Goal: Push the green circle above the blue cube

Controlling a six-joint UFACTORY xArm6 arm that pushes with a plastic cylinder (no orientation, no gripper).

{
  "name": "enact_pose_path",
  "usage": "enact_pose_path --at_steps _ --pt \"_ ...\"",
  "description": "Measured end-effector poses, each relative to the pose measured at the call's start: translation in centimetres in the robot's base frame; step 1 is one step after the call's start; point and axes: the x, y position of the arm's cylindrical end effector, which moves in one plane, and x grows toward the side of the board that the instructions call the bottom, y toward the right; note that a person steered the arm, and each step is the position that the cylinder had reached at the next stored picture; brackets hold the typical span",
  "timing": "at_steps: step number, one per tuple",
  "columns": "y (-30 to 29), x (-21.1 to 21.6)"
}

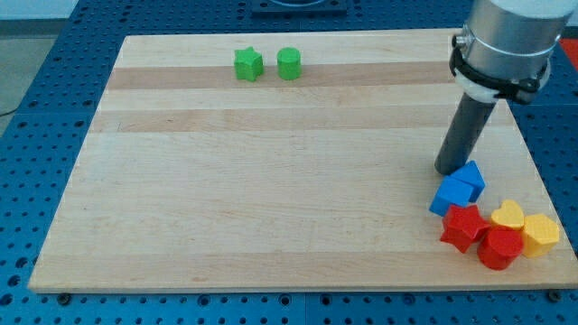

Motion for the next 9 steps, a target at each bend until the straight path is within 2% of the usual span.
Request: enact_pose_path --at_steps 2,4,5,6,7,8,9 --pt "-0.3 1.3" --pt "-9.3 0.2" --pt "-14.2 -3.2" --pt "-18.3 -8.7" --pt "-19.9 -12.5" --pt "-20.7 -13.8" --pt "-22.5 -17.3"
